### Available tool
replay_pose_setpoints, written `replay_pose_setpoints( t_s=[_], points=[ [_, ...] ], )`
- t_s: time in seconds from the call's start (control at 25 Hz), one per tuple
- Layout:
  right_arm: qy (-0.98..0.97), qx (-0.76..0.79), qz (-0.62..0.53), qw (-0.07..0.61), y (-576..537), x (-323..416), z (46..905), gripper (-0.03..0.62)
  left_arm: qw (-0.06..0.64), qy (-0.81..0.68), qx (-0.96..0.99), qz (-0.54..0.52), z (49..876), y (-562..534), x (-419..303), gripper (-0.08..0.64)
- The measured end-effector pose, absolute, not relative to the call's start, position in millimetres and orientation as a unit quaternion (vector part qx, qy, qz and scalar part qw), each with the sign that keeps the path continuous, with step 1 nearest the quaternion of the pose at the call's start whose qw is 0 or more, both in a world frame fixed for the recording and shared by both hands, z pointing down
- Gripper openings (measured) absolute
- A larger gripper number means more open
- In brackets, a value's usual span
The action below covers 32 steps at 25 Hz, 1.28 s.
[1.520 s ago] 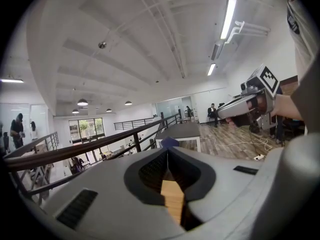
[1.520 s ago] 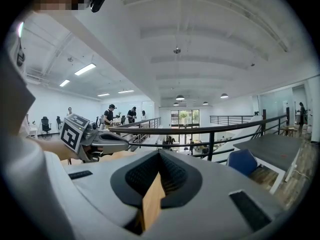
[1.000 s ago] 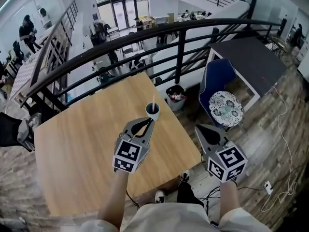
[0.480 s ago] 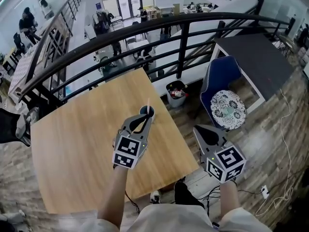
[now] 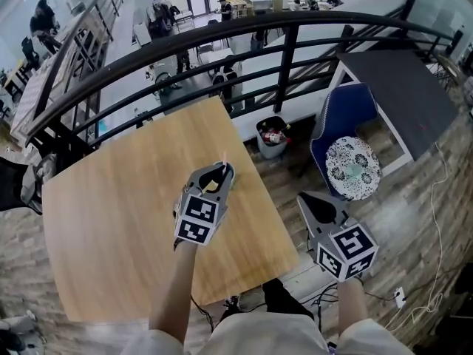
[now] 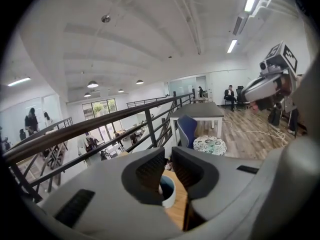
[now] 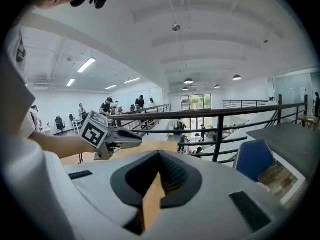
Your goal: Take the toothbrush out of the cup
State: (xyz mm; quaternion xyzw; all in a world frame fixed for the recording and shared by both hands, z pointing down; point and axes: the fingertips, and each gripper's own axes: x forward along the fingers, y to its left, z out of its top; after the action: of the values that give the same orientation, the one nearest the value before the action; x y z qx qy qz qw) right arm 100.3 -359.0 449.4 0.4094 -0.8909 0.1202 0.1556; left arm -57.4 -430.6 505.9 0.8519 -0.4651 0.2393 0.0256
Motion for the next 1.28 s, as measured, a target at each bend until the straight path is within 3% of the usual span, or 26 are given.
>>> replay_pose_setpoints(
  t_s=[1.28],
  points=[
    [-0.883,0.398,0.16,0.191,-394.3,116.8,508.0,0.005,0.12,-0.493,0.817,0.274,612.9,-510.9,-77.2,0.101]
  ],
)
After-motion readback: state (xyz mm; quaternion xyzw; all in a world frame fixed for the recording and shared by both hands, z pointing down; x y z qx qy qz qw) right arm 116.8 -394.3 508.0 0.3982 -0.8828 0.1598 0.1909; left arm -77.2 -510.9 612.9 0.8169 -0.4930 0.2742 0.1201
